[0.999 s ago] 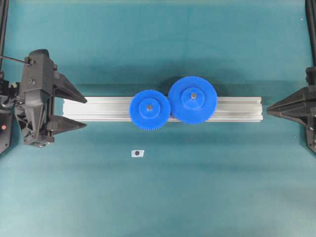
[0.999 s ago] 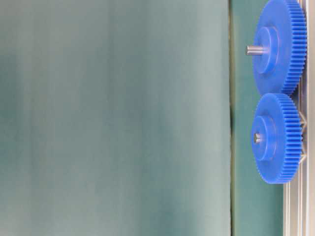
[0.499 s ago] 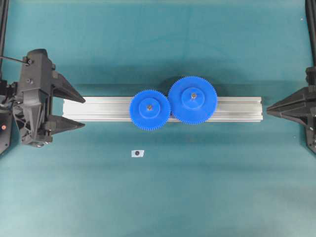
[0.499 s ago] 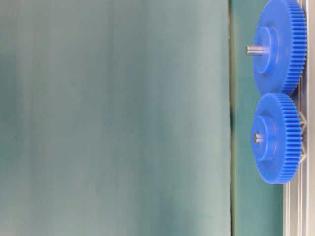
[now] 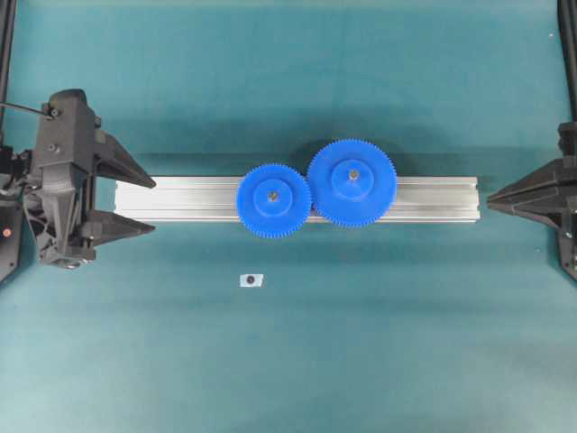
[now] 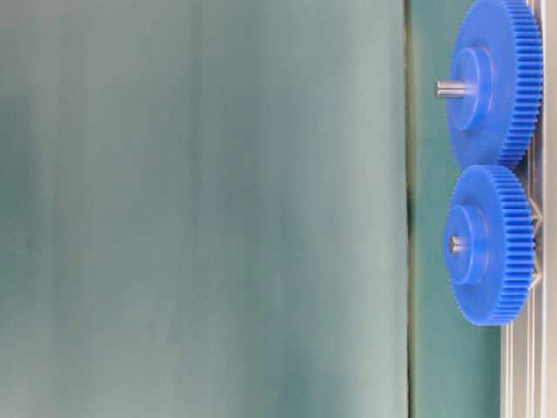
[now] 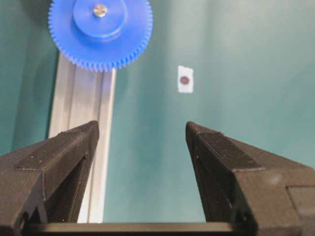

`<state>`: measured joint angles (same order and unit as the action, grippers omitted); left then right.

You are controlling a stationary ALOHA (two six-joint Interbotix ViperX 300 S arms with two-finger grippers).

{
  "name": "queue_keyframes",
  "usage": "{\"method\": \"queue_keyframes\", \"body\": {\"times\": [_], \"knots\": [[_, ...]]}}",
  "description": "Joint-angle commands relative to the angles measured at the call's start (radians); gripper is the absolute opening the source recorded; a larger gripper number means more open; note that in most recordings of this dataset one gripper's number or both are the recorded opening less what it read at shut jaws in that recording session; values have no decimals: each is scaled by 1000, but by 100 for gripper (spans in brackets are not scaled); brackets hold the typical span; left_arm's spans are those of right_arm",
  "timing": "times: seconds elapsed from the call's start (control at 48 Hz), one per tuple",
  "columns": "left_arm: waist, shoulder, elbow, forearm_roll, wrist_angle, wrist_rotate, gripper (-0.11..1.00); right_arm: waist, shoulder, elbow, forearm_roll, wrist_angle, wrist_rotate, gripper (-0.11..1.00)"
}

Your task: Find the location of the shaft and insert the small gear.

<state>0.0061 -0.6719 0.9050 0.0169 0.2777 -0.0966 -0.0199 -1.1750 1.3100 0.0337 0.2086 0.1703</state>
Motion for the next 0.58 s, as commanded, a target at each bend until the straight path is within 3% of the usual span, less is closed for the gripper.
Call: {"method": "queue_keyframes", "body": {"times": [0.0,0.562], "knots": [[-2,-3,-23,3,-5,-2,70,-2,8,-9,0,-11,11,8],[-2,-3,-14,3,-5,-2,70,-2,5,-2,-2,-23,11,8]]}}
